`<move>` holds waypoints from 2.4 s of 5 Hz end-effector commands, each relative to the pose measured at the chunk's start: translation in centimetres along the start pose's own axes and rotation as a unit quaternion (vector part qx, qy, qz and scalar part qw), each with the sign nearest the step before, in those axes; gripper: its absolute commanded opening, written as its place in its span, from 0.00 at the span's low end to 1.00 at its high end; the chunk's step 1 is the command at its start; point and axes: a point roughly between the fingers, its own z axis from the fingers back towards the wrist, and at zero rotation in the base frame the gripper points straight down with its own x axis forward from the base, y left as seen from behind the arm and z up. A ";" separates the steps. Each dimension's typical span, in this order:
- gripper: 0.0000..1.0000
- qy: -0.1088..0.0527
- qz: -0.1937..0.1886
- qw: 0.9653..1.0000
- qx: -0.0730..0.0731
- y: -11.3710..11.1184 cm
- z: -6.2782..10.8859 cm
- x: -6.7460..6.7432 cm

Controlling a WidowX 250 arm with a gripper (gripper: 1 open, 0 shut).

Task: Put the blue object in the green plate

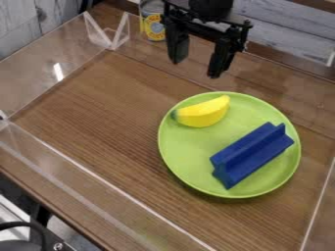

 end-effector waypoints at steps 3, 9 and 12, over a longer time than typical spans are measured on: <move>1.00 -0.028 -0.009 0.999 -0.022 2.5 0.4 -0.5; 1.00 -0.068 -0.031 0.996 -0.056 1.9 1.7 -1.3; 1.00 -0.074 -0.036 0.995 -0.061 2.0 1.7 -1.0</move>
